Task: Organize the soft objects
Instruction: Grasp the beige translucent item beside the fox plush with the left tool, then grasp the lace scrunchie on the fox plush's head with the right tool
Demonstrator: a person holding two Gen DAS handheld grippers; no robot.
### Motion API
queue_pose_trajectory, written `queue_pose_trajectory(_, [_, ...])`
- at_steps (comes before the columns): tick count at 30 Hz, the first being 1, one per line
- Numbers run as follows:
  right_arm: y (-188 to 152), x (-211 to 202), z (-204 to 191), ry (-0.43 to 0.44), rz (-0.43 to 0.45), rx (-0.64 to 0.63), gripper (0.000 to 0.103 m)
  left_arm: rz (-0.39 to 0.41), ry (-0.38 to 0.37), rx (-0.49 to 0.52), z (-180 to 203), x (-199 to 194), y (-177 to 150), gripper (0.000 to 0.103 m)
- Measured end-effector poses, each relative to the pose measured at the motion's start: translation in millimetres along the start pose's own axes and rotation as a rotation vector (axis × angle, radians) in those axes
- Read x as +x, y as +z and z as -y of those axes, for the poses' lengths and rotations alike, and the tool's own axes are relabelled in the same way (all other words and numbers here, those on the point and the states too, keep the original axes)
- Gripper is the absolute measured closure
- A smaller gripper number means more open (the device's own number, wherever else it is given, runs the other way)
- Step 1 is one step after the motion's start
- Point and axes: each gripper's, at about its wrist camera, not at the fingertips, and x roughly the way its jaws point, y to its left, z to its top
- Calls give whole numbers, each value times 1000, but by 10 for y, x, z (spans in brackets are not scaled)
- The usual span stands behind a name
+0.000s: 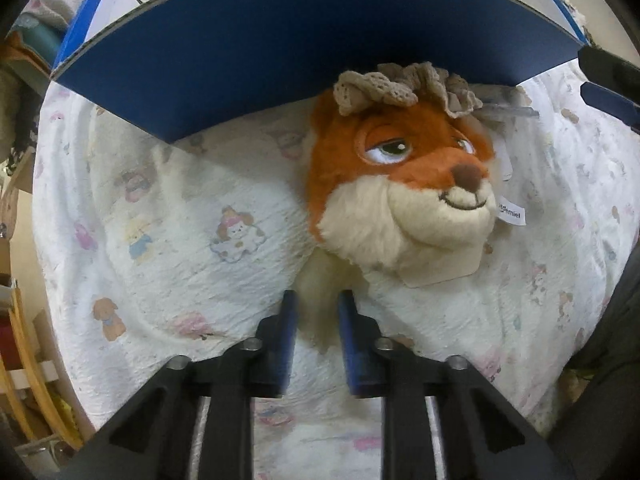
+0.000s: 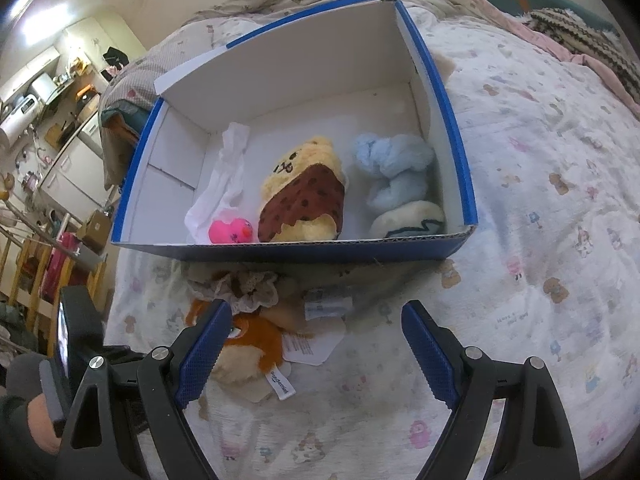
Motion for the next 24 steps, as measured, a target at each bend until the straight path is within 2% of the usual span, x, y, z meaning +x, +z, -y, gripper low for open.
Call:
queue_pose_trajectory(4, [-2,3,-6,-3,-2,-4,11,17,-5,8,-44,-32,33,92])
queue_pose_trajectory(10, [-4,-1,-10,-4,2,-1,11,101,31,-15,-118,-280,49,93])
queue_pose_trajectory(17, [4,0,-9,4,0,-3,11,153,44,-60,-254,-465,72,94])
queue_pose_trajectory(21, [21,-37,54,91,-5,45,11,208,34,-110,-358,-760,44,94])
queue_pose_trajectory(24, [49,36,63,184,-56,84,11,244,59,-153,-474,-886,-19,94])
